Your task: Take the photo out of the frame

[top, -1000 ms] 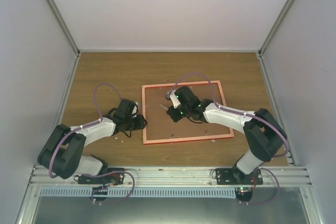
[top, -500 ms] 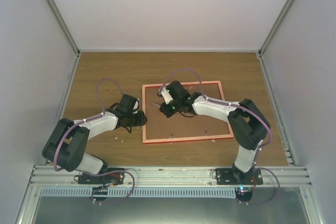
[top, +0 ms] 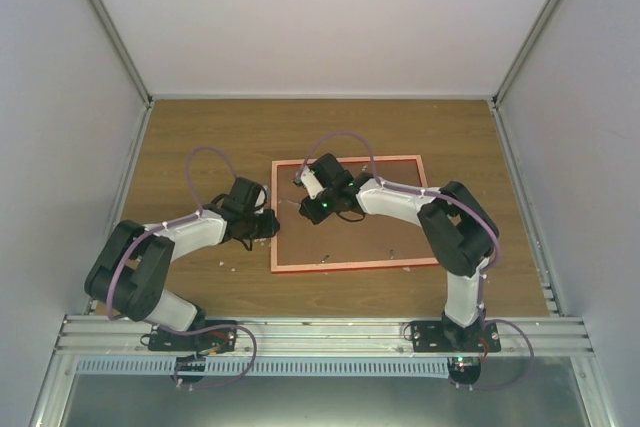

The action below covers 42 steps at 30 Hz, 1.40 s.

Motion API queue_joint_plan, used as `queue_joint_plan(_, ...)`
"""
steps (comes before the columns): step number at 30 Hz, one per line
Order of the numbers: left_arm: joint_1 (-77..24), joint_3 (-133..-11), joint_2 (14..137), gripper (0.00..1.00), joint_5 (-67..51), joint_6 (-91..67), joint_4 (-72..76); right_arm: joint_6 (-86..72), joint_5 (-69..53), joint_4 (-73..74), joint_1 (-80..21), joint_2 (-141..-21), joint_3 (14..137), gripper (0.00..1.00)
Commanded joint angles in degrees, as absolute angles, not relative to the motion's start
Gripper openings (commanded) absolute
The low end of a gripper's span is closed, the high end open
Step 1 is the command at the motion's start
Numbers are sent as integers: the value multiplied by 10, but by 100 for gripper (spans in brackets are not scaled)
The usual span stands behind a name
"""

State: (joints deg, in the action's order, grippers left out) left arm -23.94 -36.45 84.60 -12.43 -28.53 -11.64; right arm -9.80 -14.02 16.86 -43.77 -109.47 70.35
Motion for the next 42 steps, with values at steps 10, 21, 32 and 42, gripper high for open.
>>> queue_joint_plan(10, -237, -349, 859, 17, -135, -278, -97, -86, -164, 191, -441, -1121, 732, 1)
queue_joint_plan(21, -238, -340, 849, 17, -124, -288, -96, -85, -169, 226, -447, -1132, 741, 0)
queue_joint_plan(32, -238, -336, 845, 16, -108, -299, -98, -79, -156, 272, -460, -1121, 731, 1)
queue_joint_plan(42, -237, -333, 842, 16, -100, -304, -102, -78, -134, 307, -461, -1099, 714, 1)
